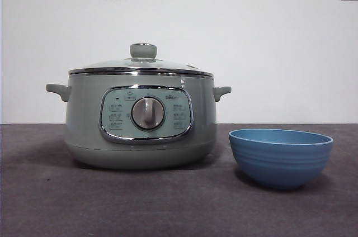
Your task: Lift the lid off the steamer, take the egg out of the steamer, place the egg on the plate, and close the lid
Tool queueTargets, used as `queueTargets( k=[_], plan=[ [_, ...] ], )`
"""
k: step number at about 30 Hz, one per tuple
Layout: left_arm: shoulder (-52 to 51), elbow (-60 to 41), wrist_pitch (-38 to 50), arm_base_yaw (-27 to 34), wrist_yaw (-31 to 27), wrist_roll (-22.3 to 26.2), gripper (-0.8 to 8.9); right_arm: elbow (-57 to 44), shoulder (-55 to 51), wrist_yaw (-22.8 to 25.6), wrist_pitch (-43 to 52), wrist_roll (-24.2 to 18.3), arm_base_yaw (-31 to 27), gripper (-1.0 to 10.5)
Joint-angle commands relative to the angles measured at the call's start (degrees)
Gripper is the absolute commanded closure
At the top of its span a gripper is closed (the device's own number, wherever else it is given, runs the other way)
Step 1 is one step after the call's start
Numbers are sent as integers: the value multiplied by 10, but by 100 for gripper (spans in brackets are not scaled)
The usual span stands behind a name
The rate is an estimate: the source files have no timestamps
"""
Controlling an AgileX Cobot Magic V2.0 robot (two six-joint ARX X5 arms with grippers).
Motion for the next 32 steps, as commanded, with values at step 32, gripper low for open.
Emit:
queueTargets(
  k=[32],
  plan=[
    [363,117,151,-169,-147,73,311,0,0,0,3,2,2,348]
  ],
)
